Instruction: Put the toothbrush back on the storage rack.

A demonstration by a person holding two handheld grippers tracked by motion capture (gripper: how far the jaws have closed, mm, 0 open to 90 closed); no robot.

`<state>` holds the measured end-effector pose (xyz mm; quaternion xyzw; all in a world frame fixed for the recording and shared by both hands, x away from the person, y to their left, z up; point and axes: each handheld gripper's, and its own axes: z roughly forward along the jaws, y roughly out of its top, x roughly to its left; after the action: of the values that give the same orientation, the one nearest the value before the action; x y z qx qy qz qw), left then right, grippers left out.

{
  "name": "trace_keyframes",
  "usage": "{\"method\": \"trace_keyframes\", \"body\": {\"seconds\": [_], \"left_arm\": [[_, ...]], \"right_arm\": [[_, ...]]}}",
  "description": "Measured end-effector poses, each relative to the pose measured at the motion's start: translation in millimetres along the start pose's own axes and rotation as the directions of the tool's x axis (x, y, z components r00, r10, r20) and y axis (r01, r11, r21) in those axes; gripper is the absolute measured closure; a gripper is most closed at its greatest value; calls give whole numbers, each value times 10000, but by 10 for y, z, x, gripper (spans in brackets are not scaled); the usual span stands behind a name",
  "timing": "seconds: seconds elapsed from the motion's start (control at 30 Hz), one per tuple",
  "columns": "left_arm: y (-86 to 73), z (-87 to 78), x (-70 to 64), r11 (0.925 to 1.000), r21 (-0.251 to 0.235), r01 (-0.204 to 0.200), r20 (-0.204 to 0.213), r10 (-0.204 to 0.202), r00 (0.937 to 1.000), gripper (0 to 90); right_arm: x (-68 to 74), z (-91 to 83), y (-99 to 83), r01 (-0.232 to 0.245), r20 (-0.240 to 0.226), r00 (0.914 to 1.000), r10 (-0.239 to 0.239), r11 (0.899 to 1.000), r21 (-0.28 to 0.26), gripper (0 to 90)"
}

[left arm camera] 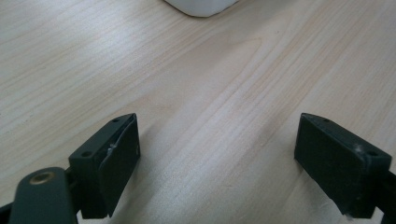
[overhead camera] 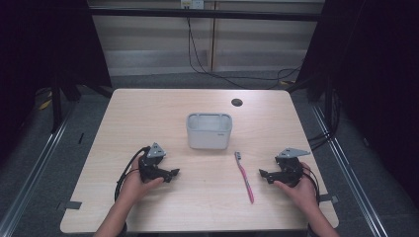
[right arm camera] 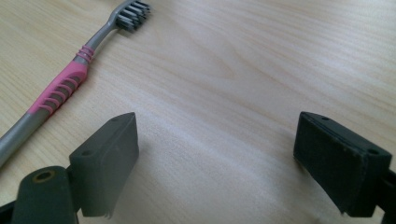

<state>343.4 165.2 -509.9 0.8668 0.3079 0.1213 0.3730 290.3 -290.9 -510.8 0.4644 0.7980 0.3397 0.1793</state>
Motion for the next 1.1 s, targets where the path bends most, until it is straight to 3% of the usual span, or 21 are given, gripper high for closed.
{"method": "trace_keyframes", "body": {"seconds": [0.23, 0.3, 0.33, 0.47, 0.7, 0.87, 1.1], "left_arm": [[1, 0, 0, 10000, 24, -43, 22, 43, 10000, 136], [1, -1, 1, 10000, 38, -47, 21, 47, 10000, 136], [1, 1, 0, 10000, 21, -46, 23, 46, 10000, 136], [1, 0, 1, 10000, 23, -47, 27, 47, 10000, 136], [1, 0, 1, 10000, 27, -47, 28, 47, 10000, 136], [1, 0, 0, 10000, 46, -45, 36, 45, 10000, 134], [1, -1, 1, 10000, 56, -74, 37, 74, 10000, 130]], "right_arm": [[100, 2, 142, -262, 217, 9995, 242, 9949, 974, 203], [142, 12, 197, -412, -3, 9991, 415, 9919, 1204, 221], [191, 19, 266, -474, -150, 9986, 504, 9863, 1579, 229], [260, 35, 404, -532, -441, 9970, 628, 9799, 1925, 246], [381, 72, 604, -306, -755, 9958, 524, 9636, 2656, 296], [408, 98, 689, -249, -953, 9939, 564, 9522, 3044, 317], [442, 107, 798, -390, -1098, 9910, 764, 9501, 3095, 340]]}}
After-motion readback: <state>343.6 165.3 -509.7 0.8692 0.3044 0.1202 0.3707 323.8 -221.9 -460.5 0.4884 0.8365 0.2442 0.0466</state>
